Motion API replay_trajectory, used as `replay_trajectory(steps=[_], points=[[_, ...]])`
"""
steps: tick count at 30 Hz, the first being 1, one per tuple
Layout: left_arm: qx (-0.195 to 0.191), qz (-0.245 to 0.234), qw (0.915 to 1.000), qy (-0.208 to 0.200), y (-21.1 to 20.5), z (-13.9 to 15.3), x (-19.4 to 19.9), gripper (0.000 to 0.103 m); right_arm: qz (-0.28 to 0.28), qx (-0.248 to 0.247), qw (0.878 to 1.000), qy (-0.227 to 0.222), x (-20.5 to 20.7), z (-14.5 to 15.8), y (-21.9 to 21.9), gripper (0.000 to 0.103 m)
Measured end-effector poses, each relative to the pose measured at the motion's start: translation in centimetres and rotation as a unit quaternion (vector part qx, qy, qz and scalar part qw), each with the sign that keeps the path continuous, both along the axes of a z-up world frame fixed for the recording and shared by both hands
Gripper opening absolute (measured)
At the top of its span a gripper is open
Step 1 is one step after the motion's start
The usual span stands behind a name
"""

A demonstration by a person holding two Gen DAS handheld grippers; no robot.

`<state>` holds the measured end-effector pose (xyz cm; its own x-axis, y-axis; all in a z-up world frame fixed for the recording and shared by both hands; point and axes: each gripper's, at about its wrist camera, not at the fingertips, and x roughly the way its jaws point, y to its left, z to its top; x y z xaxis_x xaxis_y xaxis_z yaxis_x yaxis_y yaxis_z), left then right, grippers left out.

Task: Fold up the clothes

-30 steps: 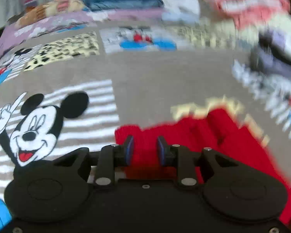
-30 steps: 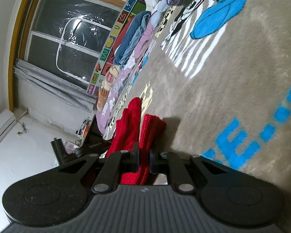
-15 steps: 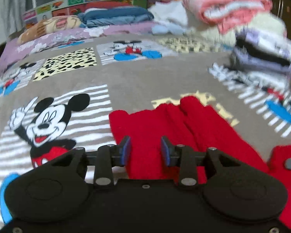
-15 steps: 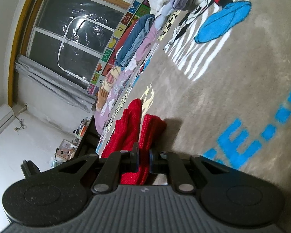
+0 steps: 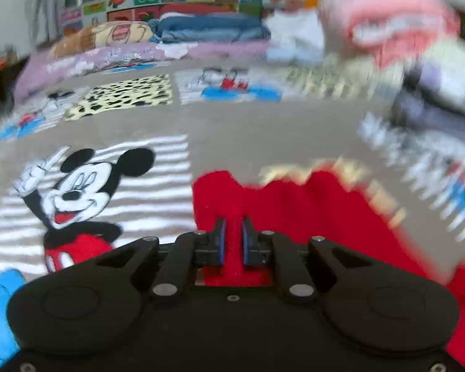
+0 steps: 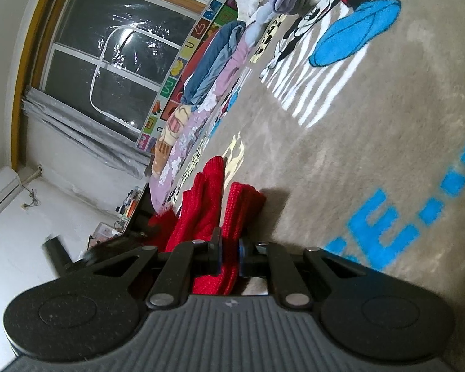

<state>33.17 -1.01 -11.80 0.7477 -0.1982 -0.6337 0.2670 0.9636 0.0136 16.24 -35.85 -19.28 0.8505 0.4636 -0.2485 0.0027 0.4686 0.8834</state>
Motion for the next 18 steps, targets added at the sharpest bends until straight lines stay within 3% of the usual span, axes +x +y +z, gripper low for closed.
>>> replay_trajectory(steps=[2,3,4,7,12,15,18], points=[[-0.018,-0.004,0.9998,0.007,0.3,-0.2,0.1,0.024,0.002,0.002,1.000,0.000,0.0,0.0,0.0,0.011],[-0.034,-0.006,0.9994,0.005,0.6,0.3,-0.1,0.040,0.002,0.003,1.000,0.001,0.0,0.0,0.0,0.011],[-0.057,-0.007,0.9983,-0.006,1.3,0.9,-0.5,0.045,0.002,0.005,1.000,0.001,0.0,0.0,0.0,0.011],[-0.106,0.003,0.9937,-0.034,3.5,2.5,-2.2,0.040,0.002,0.007,1.000,0.001,0.0,0.0,0.0,0.011],[-0.107,0.006,0.9937,-0.032,5.1,2.4,-3.6,0.015,0.002,0.007,1.000,0.000,0.1,-0.1,0.0,0.011],[-0.067,-0.010,0.9977,-0.004,3.2,0.8,-2.4,0.014,0.003,0.005,1.000,0.000,0.1,-0.1,0.0,0.011],[0.042,-0.051,0.9977,-0.013,-0.1,-0.5,-2.5,0.013,0.003,0.002,1.000,0.000,0.1,-0.1,0.1,0.011]])
